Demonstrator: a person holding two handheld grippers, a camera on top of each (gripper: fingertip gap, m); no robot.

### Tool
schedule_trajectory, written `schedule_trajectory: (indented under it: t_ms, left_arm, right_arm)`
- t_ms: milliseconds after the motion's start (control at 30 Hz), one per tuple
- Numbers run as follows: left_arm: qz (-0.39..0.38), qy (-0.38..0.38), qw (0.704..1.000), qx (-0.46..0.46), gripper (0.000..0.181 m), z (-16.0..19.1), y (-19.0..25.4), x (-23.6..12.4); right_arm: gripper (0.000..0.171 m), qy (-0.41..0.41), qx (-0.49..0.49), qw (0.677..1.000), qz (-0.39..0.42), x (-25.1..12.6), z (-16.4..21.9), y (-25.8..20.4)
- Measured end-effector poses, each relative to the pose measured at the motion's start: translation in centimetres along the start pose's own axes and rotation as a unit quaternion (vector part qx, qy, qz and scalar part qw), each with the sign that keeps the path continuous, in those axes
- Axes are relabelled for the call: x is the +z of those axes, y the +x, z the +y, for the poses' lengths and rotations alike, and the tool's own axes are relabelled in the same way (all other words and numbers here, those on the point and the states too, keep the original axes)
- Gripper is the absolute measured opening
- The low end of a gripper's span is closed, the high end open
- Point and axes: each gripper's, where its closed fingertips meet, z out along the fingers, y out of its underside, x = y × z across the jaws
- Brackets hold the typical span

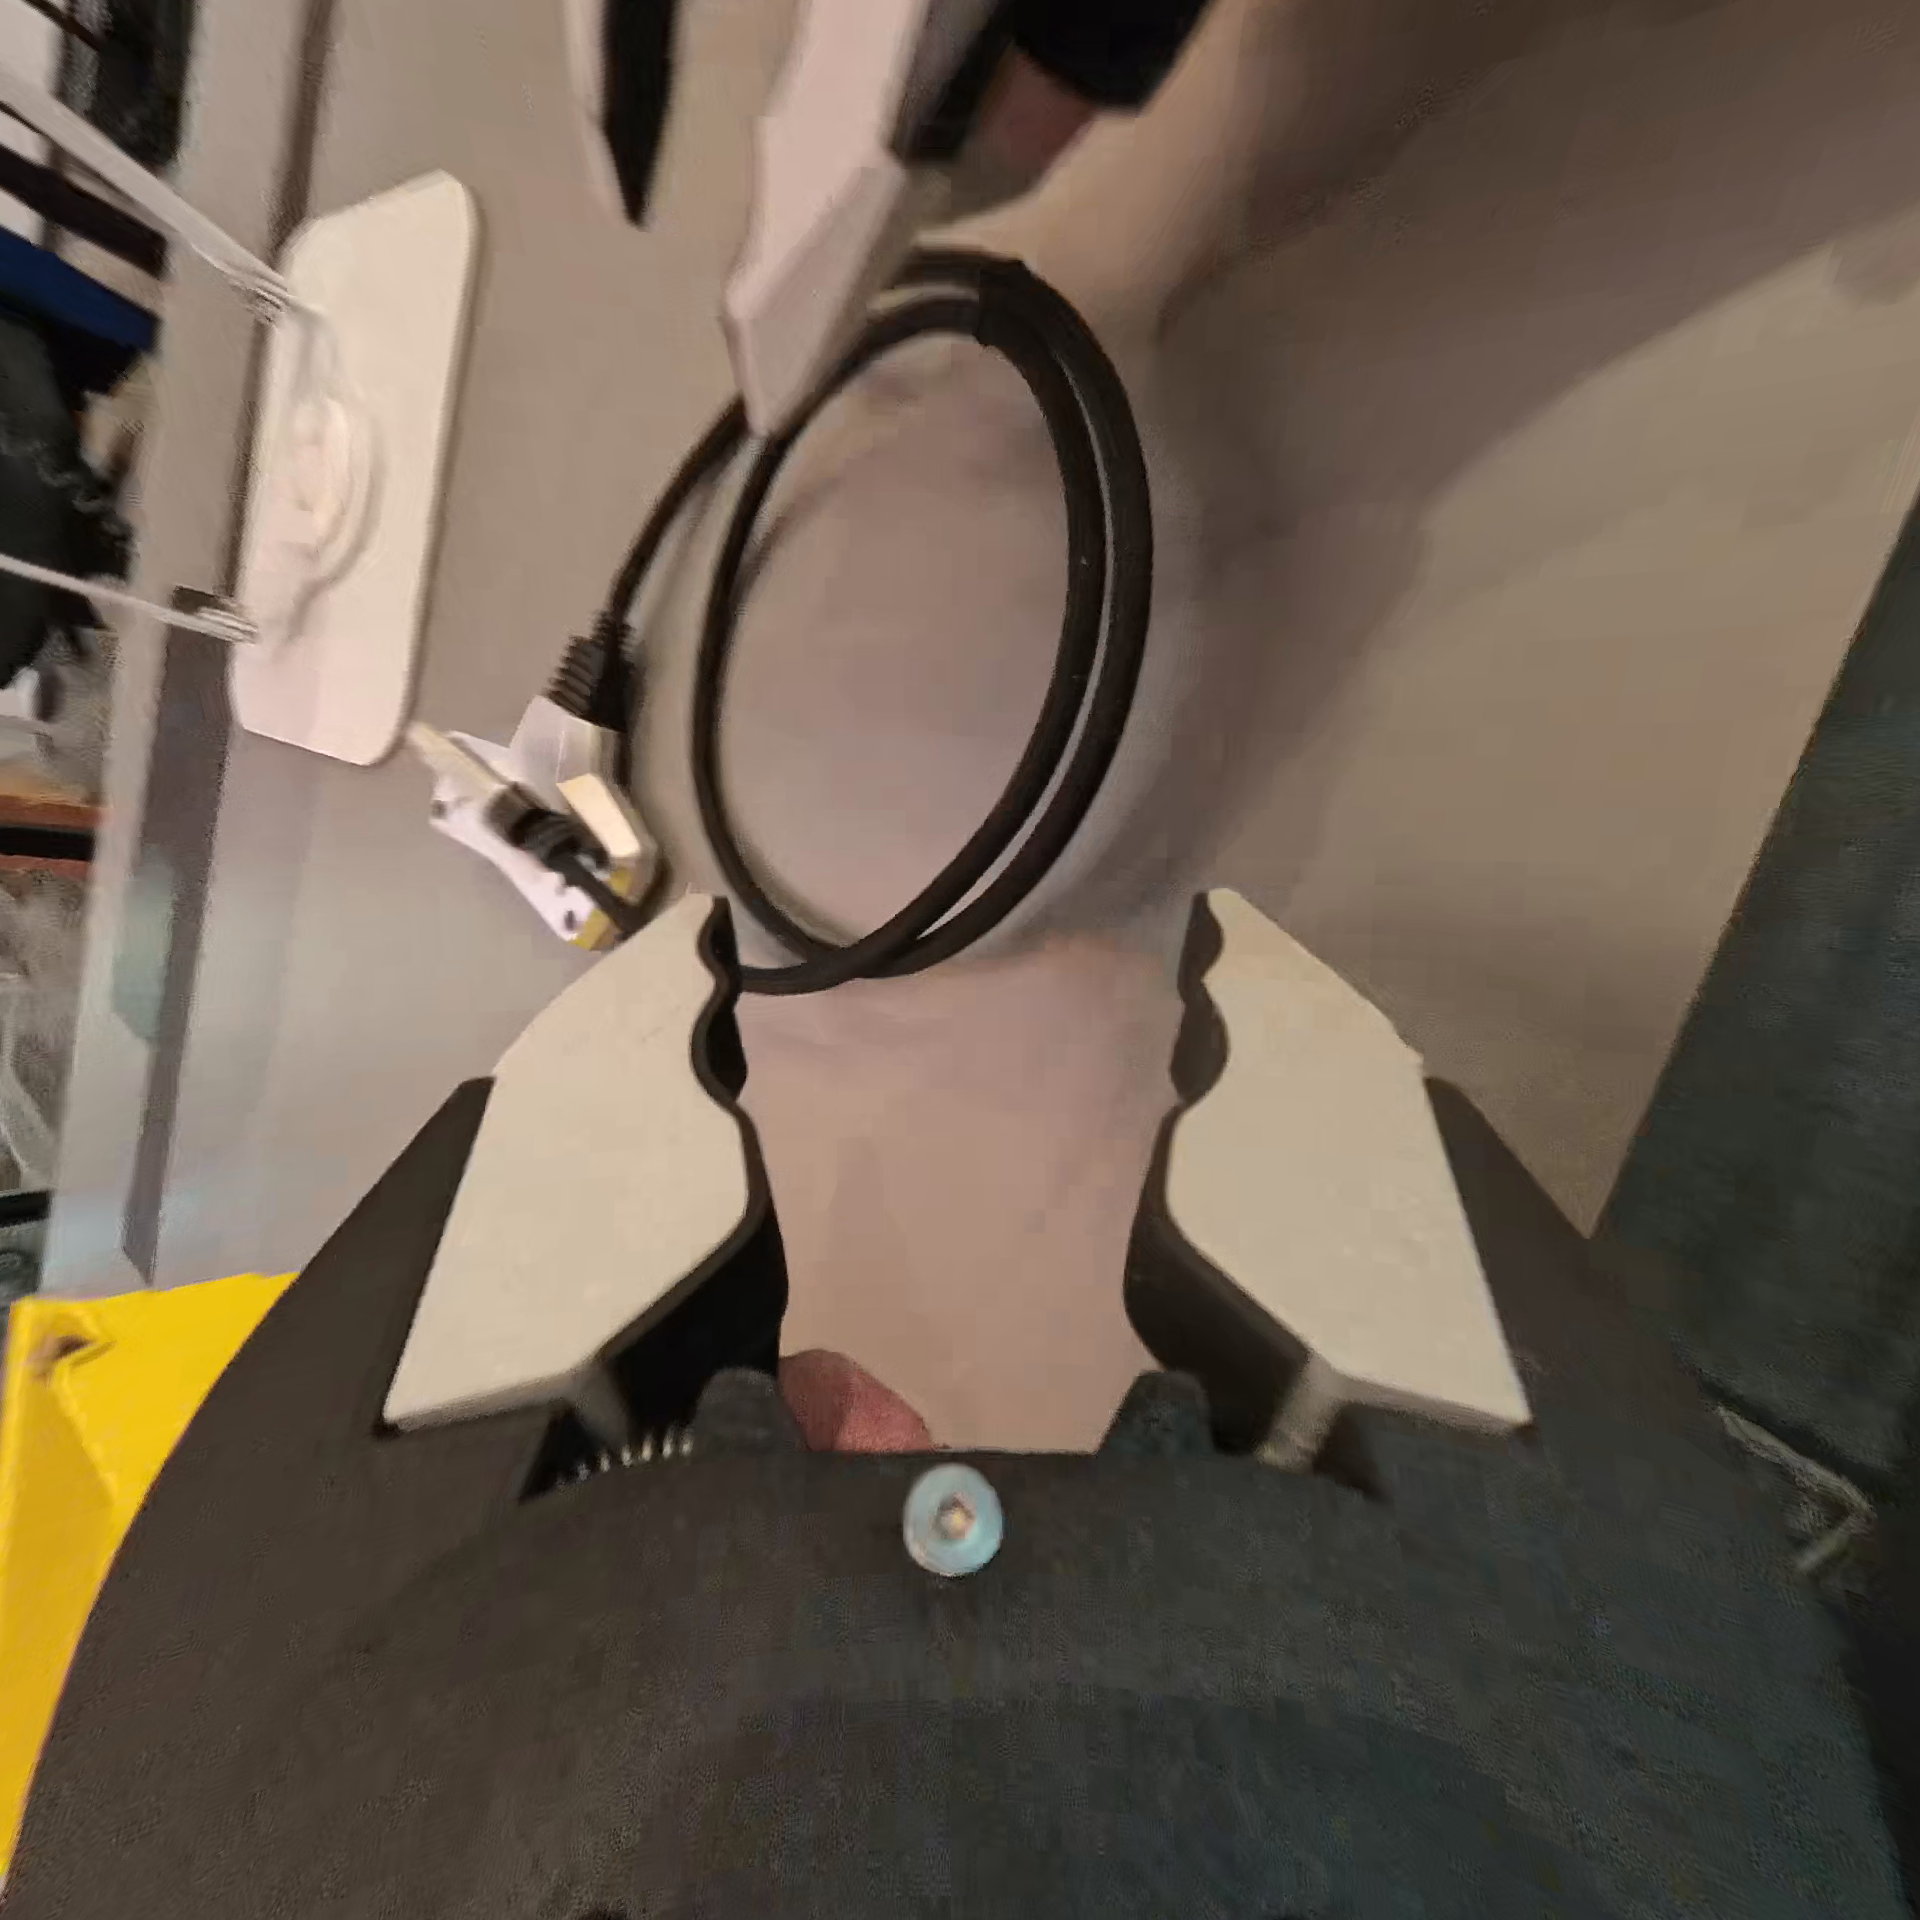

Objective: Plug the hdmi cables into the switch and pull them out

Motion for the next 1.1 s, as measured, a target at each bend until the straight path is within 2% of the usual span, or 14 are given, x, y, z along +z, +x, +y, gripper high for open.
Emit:
schedule_trajectory:
  t_ms: [100, 167, 267, 333, 467, 567, 667, 700, 733, 900, 1100]
  left_arm:
    - [-0.053, 0.049, 0.997, -0.003, 0.068, -0.9, -2.7, -4.1]
    - [-0.112, 0.055, 0.992, -0.005, 0.057, -0.1, -6.0, -7.2]
    - [-0.188, 0.007, 0.982, 0.000, 0.049, 4.2, -11.3, -11.3]
    - [-0.214, -0.067, 0.975, 0.013, 0.045, 9.1, -14.1, -13.0]
    - [-0.194, -0.184, 0.964, 0.007, 0.046, 18.8, -16.7, -13.5]
    - [-0.164, -0.216, 0.962, -0.016, 0.046, 23.2, -17.1, -12.1]
    - [-0.146, -0.237, 0.960, -0.035, 0.038, 26.0, -17.1, -10.7]
    - [-0.149, -0.235, 0.960, -0.039, 0.031, 26.4, -17.1, -10.4]
    - [-0.157, -0.231, 0.960, -0.038, 0.016, 26.5, -17.2, -10.2]
    - [-0.190, -0.208, 0.959, -0.031, 0.008, 25.7, -17.7, -11.4]
    - [-0.242, -0.183, 0.952, -0.041, 0.005, 24.2, -19.3, -14.8]
  right_arm:
    - [0.043, 0.003, -0.001, 1.000, 0.000, 0.1, 0.4, -0.1]
    - [0.042, 0.005, -0.004, 1.000, -0.005, 0.2, 0.6, -0.3]
    - [0.042, 0.008, -0.003, 1.000, -0.015, 0.4, 0.8, -0.8]
    - [0.042, 0.010, -0.004, 1.000, -0.019, 0.6, 0.9, -1.1]
    - [0.040, 0.018, -0.010, 1.000, -0.018, 0.7, 0.6, -1.4]
    - [0.040, 0.017, -0.007, 1.000, -0.024, 0.7, 0.7, -1.5]
    - [0.040, 0.017, -0.003, 0.999, -0.028, 0.7, 0.7, -1.5]
    - [0.040, 0.017, -0.002, 0.999, -0.029, 0.7, 0.7, -1.5]
    - [0.040, 0.017, -0.002, 0.999, -0.030, 0.7, 0.7, -1.6]
    - [0.040, 0.014, -0.003, 0.999, -0.033, 0.8, 0.7, -1.7]
    - [0.039, 0.021, -0.001, 0.999, -0.034, 0.7, 0.6, -1.6]
